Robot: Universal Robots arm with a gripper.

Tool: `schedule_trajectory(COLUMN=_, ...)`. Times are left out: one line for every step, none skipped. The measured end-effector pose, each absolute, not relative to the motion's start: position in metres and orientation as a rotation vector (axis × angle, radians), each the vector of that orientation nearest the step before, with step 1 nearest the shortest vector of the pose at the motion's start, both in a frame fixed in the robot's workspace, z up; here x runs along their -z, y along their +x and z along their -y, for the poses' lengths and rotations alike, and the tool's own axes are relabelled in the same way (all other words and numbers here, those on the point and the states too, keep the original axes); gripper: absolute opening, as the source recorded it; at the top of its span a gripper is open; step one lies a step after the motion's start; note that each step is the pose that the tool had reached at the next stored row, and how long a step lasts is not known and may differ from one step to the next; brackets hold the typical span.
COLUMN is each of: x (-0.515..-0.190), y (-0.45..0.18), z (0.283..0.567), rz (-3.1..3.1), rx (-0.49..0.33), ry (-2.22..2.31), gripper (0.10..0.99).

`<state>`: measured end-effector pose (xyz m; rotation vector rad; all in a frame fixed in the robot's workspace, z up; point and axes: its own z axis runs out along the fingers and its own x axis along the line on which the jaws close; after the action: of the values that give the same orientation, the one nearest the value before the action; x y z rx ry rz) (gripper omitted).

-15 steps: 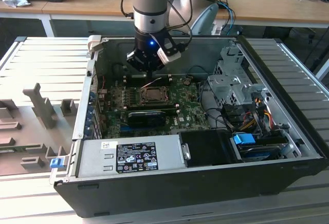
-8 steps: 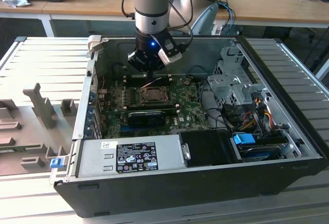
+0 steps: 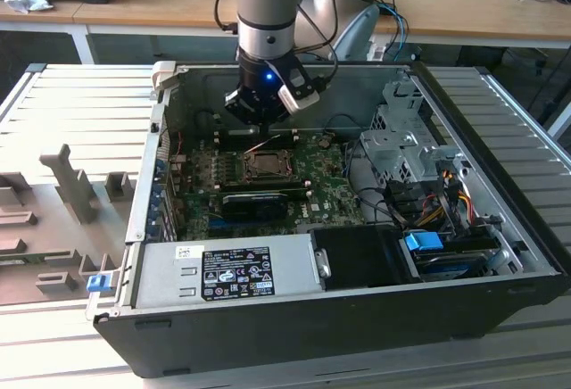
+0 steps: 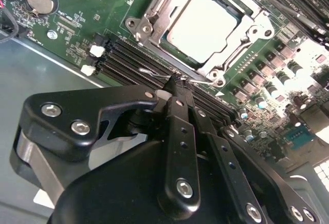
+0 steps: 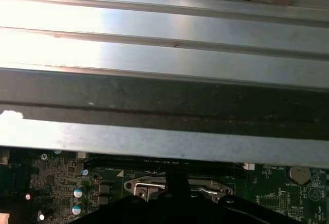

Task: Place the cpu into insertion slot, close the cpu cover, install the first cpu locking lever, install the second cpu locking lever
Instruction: 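Install the first cpu locking lever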

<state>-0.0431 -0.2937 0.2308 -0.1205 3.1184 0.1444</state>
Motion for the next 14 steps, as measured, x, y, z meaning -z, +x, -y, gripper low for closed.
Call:
schedule_trajectory(x=-0.2307, y=-0.0424, z=0.2938, rz=-3.118, rx=-0.144, ry=-0.121, gripper=0.106)
schedule_trajectory(x=-0.2307, y=-0.0418, z=0.2938, rz=-3.118, rx=-0.145, ry=-0.121, gripper=0.106)
schedule_trajectory(x=-0.2306, y=-0.0412, z=0.2937, rz=-3.118, rx=-0.145, ry=-0.121, gripper=0.106)
schedule_trajectory(x=-0.2306, y=-0.0411, z=0.2937, rz=-3.118, rx=-0.145, ry=-0.121, gripper=0.106)
schedule_trajectory(x=-0.2304, y=-0.0407, z=0.2937, rz=-3.118, rx=-0.144, ry=-0.121, gripper=0.106)
schedule_trajectory(x=-0.2303, y=-0.0407, z=0.2937, rz=-3.119, rx=-0.144, ry=-0.12, gripper=0.106)
schedule_trajectory(x=-0.2302, y=-0.0407, z=0.2937, rz=-3.118, rx=-0.144, ry=-0.12, gripper=0.106)
schedule_trajectory(x=-0.2301, y=-0.0405, z=0.2937, rz=-3.118, rx=-0.144, ry=-0.121, gripper=0.106)
schedule_trajectory(x=-0.2301, y=-0.0404, z=0.2937, rz=-3.118, rx=-0.144, ry=-0.121, gripper=0.106)
schedule_trajectory(x=-0.2297, y=-0.04, z=0.2937, rz=-3.118, rx=-0.145, ry=-0.121, gripper=0.106)
schedule_trajectory(x=-0.2297, y=-0.04, z=0.2937, rz=-3.118, rx=-0.144, ry=-0.121, gripper=0.106)
schedule_trajectory(x=-0.2292, y=-0.04, z=0.2937, rz=-3.118, rx=-0.145, ry=-0.12, gripper=0.106)
schedule_trajectory(x=-0.2289, y=-0.0399, z=0.2937, rz=-3.118, rx=-0.145, ry=-0.12, gripper=0.106)
schedule_trajectory(x=-0.2282, y=-0.0398, z=0.2935, rz=-3.118, rx=-0.149, ry=-0.121, gripper=0.106)
